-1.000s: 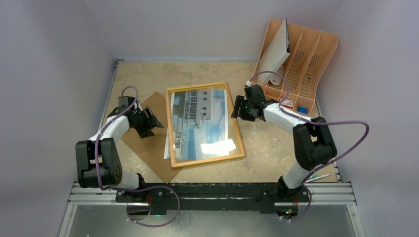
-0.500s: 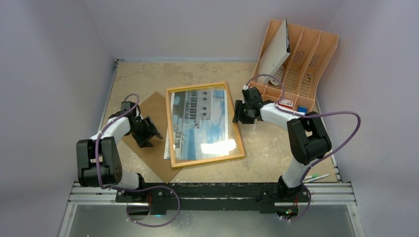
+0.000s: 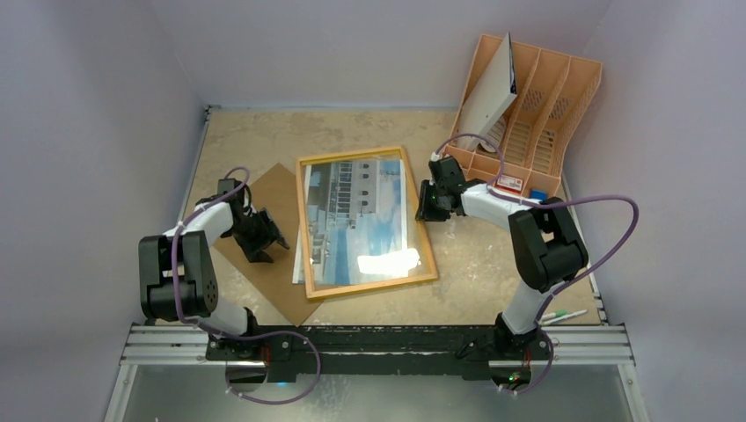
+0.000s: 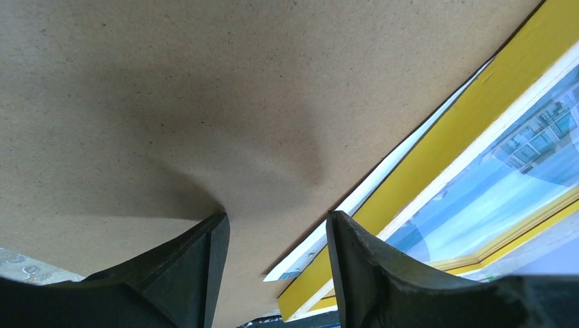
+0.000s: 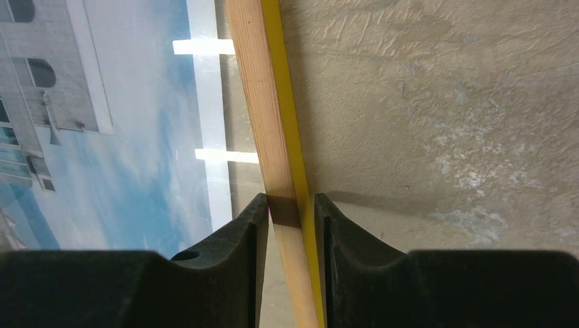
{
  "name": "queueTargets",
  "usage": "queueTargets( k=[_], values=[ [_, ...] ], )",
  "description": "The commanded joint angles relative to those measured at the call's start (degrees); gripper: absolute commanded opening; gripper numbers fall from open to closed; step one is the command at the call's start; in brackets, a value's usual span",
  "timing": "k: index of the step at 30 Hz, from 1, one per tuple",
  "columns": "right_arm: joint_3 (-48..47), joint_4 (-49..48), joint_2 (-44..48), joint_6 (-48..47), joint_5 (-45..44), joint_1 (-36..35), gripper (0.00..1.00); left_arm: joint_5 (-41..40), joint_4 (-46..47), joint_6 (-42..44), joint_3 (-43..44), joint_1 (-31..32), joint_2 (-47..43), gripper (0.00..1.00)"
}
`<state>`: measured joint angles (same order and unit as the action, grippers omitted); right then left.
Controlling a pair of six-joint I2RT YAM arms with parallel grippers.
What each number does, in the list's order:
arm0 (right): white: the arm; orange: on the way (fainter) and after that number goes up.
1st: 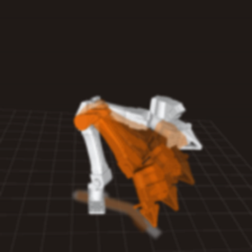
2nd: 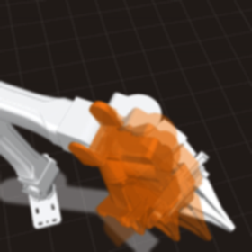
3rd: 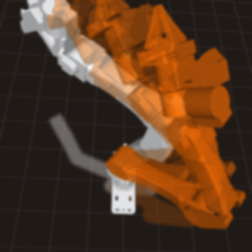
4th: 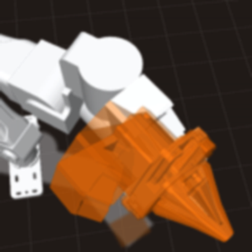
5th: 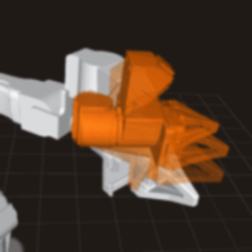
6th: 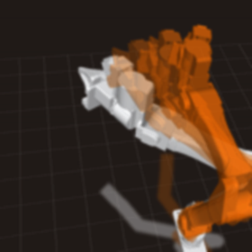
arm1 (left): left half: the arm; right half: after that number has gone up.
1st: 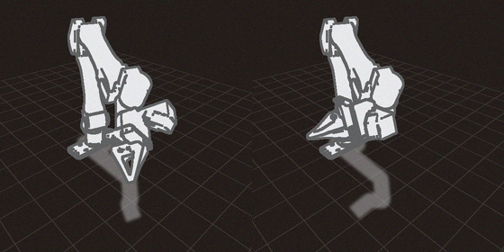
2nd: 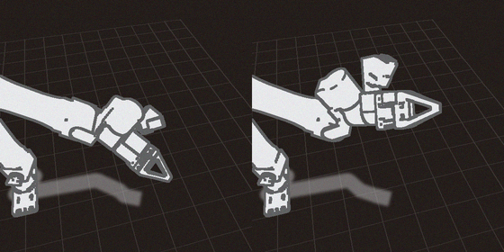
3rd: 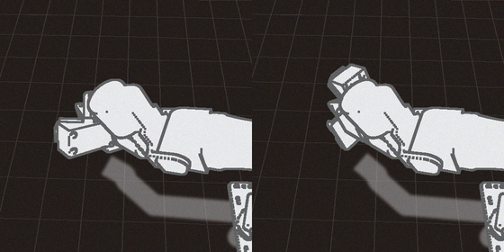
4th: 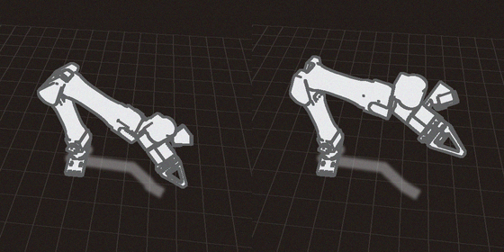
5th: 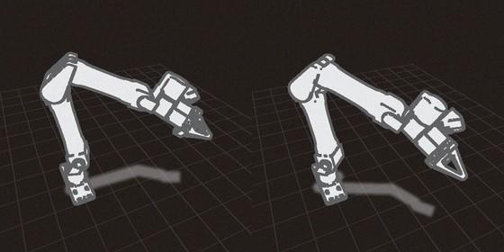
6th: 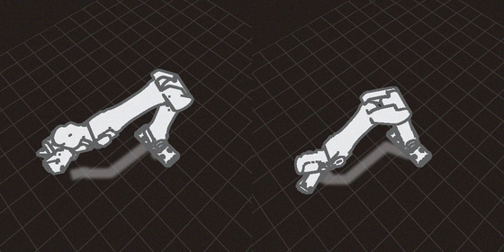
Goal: Put the photo into the frame
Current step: Place the photo frame item in the photo frame, then move the photo frame to the center of the board.
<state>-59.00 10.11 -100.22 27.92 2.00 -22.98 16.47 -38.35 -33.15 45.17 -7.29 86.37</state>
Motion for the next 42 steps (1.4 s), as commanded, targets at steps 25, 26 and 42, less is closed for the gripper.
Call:
queueTargets(
  k=[25, 26, 42],
  values=[
    [0.0, 1.0, -2.5, 3.9, -2.9, 1.1, 0.29, 4.8, 5.9, -5.0, -10.3, 6.0, -1.4, 0.51],
    [0.1, 0.9, -2.5, 4.0, -2.8, 1.2, 0.29, 3.9, 5.7, -5.3, -10.3, 6.3, -1.5, 0.46],
    [0.8, -0.2, -2.8, 4.0, -2.2, 1.4, 0.27, 5.7, 5.2, -7.9, -6.6, 6.8, -7.2, 0.00]
  ],
)
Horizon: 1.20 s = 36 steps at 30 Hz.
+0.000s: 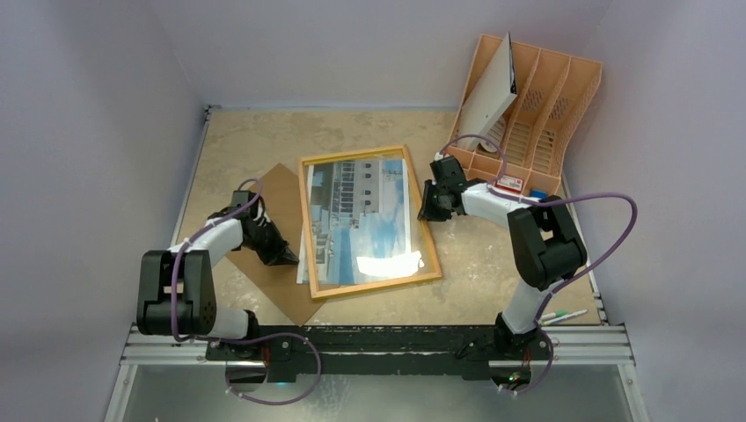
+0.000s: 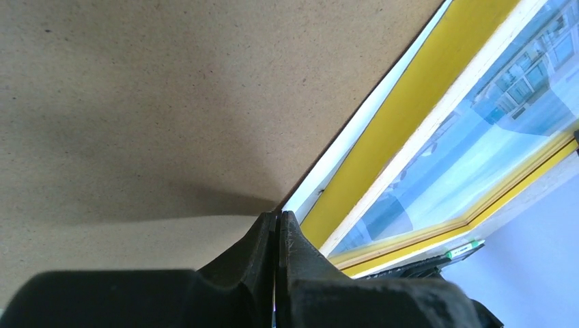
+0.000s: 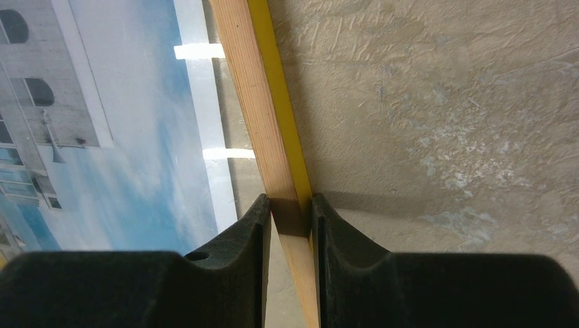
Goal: Put the photo into the frame
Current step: Move the photo frame to the center of the board.
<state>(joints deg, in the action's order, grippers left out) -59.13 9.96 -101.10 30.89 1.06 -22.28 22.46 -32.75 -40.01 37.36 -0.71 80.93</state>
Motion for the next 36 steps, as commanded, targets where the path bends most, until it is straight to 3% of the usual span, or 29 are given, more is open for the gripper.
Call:
queueTargets(
  k=[1, 10, 24, 36],
  values=[
    [0.9, 0.0, -2.0, 1.1, -1.2, 0.7, 0.27, -0.3, -0.4, -1.1, 1.2, 0.3, -2.0, 0.00],
    [0.3, -0.2, -2.6, 0.9, -1.2, 0.7, 0.27, 5.3, 5.1, -5.0, -2.2, 1.0, -1.0, 0.00],
    [-2.0, 1.4, -3.2, 1.7, -5.2, 1.3, 0.26, -10.4, 4.1, -5.4, -5.3, 1.9, 5.9, 0.00],
    [0.2, 0.8, -1.8, -0.1, -6.1, 5.7, 0.28, -11.5, 3.8, -5.3, -3.1, 1.9, 8.9, 0.00]
  ],
)
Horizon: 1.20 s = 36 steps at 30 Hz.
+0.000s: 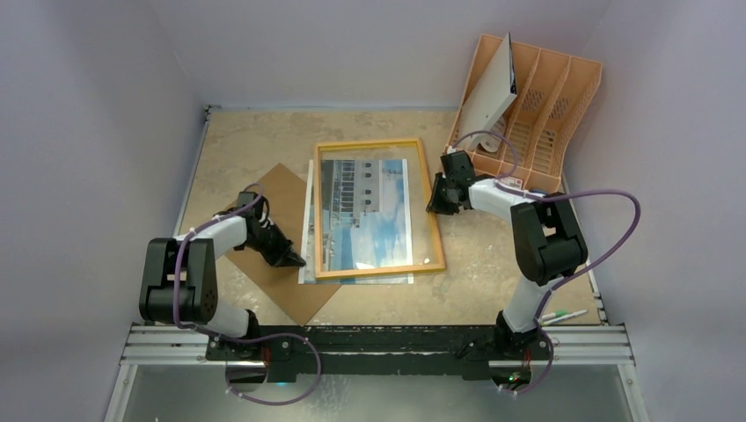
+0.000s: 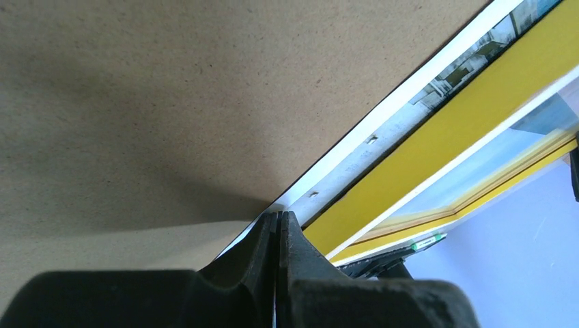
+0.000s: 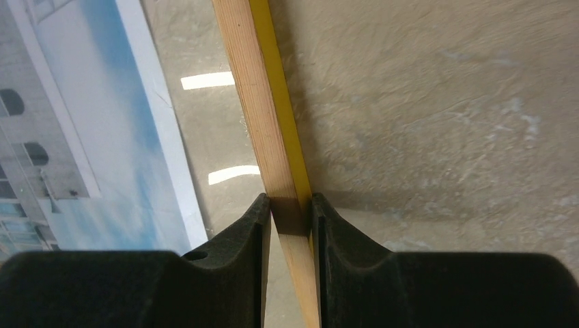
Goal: Put the photo into the frame
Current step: Move the photo frame to the center of the board.
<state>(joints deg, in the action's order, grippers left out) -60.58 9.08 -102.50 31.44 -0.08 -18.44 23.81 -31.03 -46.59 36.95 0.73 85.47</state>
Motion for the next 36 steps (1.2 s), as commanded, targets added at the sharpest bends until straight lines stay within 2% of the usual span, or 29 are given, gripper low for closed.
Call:
queueTargets(
  k=[1, 8, 10, 13, 16, 23, 26, 30, 36],
  values=[
    [1.5, 1.7, -0.4, -1.2, -4.7, 1.8, 0.29, -12.4, 2.1, 1.4, -2.3, 0.4, 4.6, 0.00],
    [2.3, -0.5, 3.2, -4.5, 1.8, 1.8, 0.41, -11.1, 0.7, 3.0, 1.2, 0.5, 2.8, 0.00],
    [1.7, 0.1, 4.9, -4.8, 2.1, 1.8, 0.47, -11.9, -1.1, 3.7, 2.9, 0.4, 1.4, 0.11],
    [0.0, 2.3, 7.0, -4.8, 0.9, 1.8, 0.56, -12.7, -3.3, 4.8, 4.4, 0.5, -1.2, 0.38],
    [-1.9, 3.1, 9.0, -6.0, -0.1, 1.7, 0.63, -11.8, -4.0, 5.8, 4.5, 0.5, -2.0, 0.48],
    [-4.9, 2.0, 10.5, -5.7, 10.2, -2.4, 0.65, -7.9, -3.5, 6.5, 2.2, 0.4, -3.8, 0.51],
    [-6.0, -0.3, 9.6, -3.5, 12.7, -7.6, 0.65, -6.0, -2.6, 6.6, 0.0, 0.6, -3.6, 0.51],
    [-8.4, -5.9, 6.4, -0.9, 21.3, -14.7, 0.64, -5.5, -2.2, 6.1, -1.6, 1.0, -3.4, 0.52],
    [-15.9, -6.0, -1.4, -0.2, 24.6, -23.3, 0.61, -1.5, 2.6, 3.5, -5.1, 1.0, -3.8, 0.55]
  ],
)
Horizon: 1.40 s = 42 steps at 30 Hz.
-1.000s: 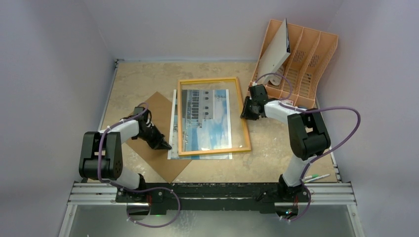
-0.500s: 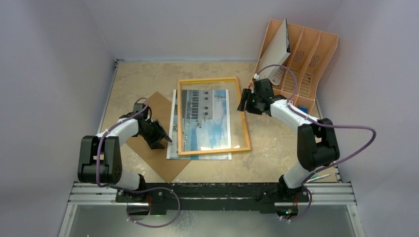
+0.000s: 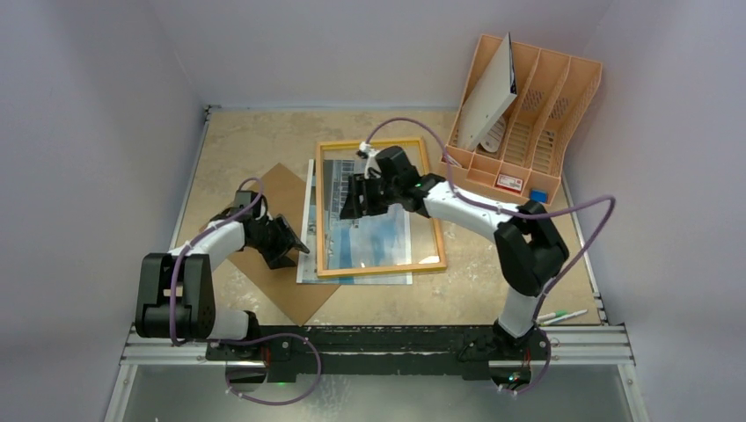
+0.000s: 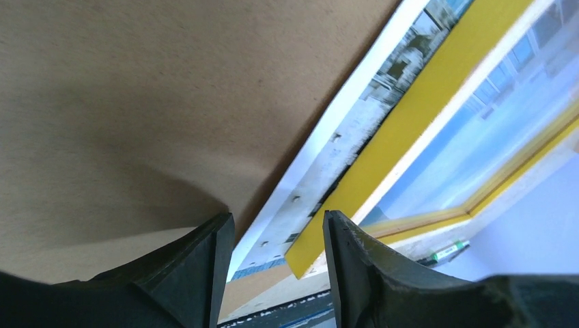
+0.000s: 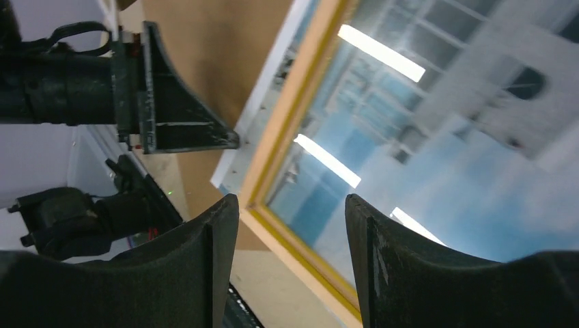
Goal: Put the photo into the frame
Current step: Move the photo frame to the center of the board, then pick up the photo at the center of the board.
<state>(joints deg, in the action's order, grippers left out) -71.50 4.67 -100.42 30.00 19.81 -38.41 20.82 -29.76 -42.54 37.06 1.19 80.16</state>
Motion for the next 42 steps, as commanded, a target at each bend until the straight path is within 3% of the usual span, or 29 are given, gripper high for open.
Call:
queueTargets(
  k=[1, 7, 11, 21, 25, 42],
  values=[
    [-6.2, -1.2, -4.8, 1.3, 4.4, -4.2, 0.60, 2.2, 2.4, -0.8, -6.1, 0.6, 1.5, 0.55],
    [-11.4, -1.1, -12.5, 2.8, 3.8, -7.1, 0.57, 3.9, 6.2, -1.0, -9.5, 0.6, 1.6, 0.53],
    [-13.2, -1.0, -15.6, 3.3, 3.4, -9.6, 0.55, 3.2, 7.0, -1.3, -9.6, 0.6, 1.5, 0.46],
    [-12.8, -1.4, -15.5, 5.3, 1.5, -10.9, 0.52, 4.4, 7.8, -1.3, -10.1, 0.6, 0.1, 0.17],
    [-12.3, -0.8, -13.8, 5.8, 0.7, -10.9, 0.51, 4.2, 5.7, 0.0, -8.1, 0.6, -0.9, 0.00],
    [-3.8, 2.3, 3.0, 10.1, -22.3, -6.3, 0.60, -17.2, -24.2, 13.3, 24.6, 0.6, -10.3, 0.00]
  ],
)
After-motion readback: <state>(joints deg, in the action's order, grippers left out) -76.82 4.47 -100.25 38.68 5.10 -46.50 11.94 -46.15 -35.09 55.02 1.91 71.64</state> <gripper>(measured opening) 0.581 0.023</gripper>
